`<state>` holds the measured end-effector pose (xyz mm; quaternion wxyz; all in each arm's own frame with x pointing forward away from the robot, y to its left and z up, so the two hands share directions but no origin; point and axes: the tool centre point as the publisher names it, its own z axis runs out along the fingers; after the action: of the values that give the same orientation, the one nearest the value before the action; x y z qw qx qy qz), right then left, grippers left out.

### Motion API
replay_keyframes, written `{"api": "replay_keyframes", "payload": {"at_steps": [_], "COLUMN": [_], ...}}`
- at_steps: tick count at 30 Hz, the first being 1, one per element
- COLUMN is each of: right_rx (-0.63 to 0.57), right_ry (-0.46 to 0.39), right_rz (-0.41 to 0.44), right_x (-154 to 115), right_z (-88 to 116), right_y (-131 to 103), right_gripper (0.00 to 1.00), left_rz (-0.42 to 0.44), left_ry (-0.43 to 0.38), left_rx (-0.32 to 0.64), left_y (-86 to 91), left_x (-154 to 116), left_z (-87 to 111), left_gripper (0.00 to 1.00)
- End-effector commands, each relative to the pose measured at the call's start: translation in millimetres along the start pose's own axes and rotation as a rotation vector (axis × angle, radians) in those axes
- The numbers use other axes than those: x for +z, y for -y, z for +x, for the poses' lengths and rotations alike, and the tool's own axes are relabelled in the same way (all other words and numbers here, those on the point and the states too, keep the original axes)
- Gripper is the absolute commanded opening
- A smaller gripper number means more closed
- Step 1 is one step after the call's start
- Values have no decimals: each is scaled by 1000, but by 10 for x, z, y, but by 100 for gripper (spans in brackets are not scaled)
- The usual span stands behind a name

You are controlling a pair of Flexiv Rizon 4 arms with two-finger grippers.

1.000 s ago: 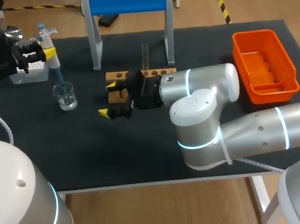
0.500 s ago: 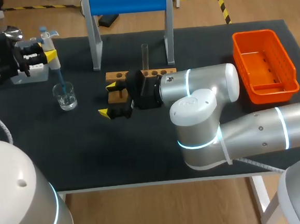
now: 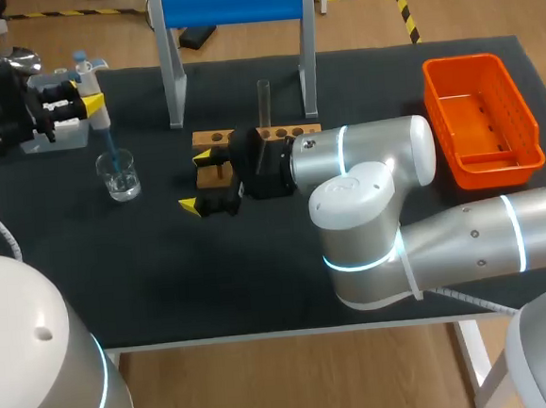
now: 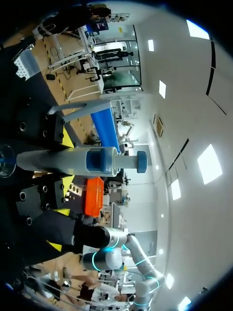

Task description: Invert the test tube, pick up the pipette, mount the tip to pipette, aspirate from beaker and dispense into the tube, eject the tip, return the pipette, and cap with the stopper.

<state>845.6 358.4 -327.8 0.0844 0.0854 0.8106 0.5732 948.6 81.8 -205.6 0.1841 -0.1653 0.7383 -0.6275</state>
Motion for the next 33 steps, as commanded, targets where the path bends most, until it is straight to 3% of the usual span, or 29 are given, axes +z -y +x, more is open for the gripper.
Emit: {"api": "replay_keyframes", "payload": {"at_steps": [1,33], "right_rx": [0,0], "right_ry": [-1,-1], "right_rz": [-5,-5], "right_x": [-6,-6], "right_z": [-1,-1], "right_y": [13,13], "right_gripper": [100,100], "left_rz": [3,12], "left_ry": [5,12], "left_rx": [1,1], "left_y": [-19,-140], "left_x": [2,-2], "left_z": [18,-20], "left_gripper": [0,0]}}
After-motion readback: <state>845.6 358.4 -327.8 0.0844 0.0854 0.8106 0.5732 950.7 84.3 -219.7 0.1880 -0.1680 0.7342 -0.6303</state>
